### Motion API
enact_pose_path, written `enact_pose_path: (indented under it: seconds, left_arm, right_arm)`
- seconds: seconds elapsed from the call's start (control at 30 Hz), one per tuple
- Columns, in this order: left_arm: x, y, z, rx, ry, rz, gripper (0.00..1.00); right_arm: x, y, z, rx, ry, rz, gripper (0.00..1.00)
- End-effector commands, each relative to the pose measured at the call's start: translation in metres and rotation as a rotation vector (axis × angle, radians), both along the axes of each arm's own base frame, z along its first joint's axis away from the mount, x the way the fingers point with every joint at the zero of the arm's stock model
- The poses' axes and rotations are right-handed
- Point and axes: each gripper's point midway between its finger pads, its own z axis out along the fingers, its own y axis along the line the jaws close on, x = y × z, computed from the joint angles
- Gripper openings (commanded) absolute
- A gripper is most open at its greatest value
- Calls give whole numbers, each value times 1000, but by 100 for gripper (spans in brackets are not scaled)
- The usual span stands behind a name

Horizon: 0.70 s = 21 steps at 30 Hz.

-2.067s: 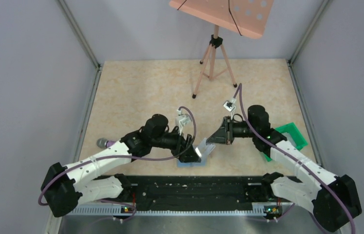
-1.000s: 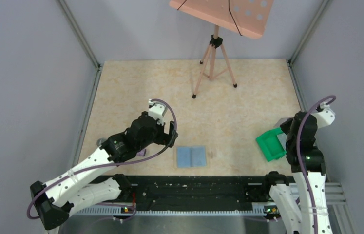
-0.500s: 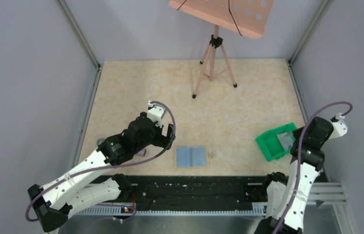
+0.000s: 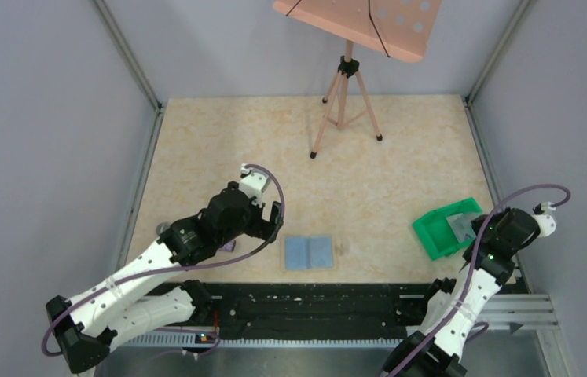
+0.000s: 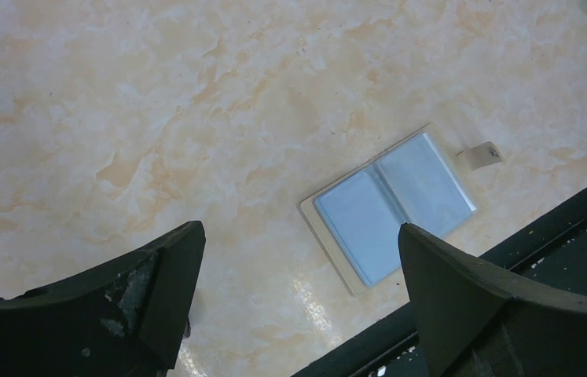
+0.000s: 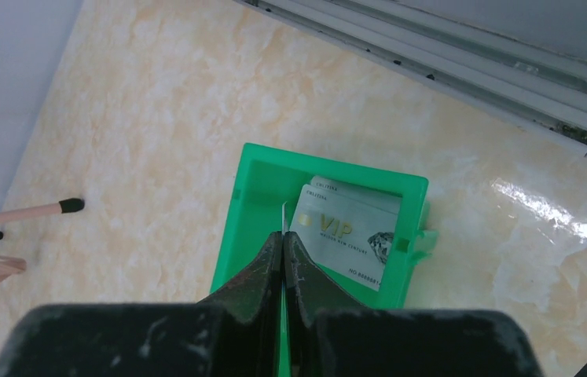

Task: Take the credit cards out of the card holder
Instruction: Place the credit card in the storage box.

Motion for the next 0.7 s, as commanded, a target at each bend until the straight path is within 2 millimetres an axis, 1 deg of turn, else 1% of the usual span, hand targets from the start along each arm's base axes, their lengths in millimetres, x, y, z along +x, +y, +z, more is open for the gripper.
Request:
enact_pose_path:
  seconds: [0.0, 0.17, 0.3, 0.5, 0.67]
  left_arm:
    - [4, 0, 4, -14, -32, 5, 99]
    - [7, -3, -3, 8, -8, 9, 99]
    - [11, -5, -3, 25, 1, 20, 99]
    - [17, -6, -1, 39, -4, 37, 99]
    - [20, -5, 1, 54, -11, 45, 99]
  right_arm:
    - [8, -4, 10, -36, -114, -16, 0]
    - [9, -6, -1, -3, -84, -26, 0]
    - [12, -9, -9, 3, -74, -24, 0]
    - [16, -12, -11, -22, -90, -14, 0]
    - [20, -11, -21, -6, -96, 0, 0]
